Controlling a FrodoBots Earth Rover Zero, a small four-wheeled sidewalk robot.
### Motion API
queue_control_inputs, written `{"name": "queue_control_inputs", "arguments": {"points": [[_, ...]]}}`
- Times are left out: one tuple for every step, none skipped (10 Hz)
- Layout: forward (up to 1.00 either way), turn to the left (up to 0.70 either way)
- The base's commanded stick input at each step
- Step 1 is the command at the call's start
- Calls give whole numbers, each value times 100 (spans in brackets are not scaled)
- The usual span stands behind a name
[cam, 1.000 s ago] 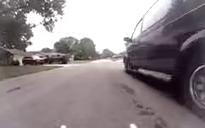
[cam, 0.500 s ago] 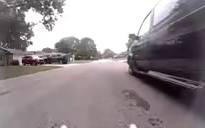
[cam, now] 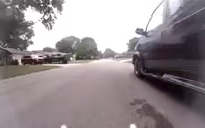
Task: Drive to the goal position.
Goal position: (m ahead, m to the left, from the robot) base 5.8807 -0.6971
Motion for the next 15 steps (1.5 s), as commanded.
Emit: {"name": "queue_control_inputs", "arguments": {"points": [[100,0],[100,0],[100,0],[100,0],[100,0],[100,0],[100,0],[100,0],[100,0],[100,-9],[100,-29],[100,-32],[100,-22],[100,-6],[100,0]]}}
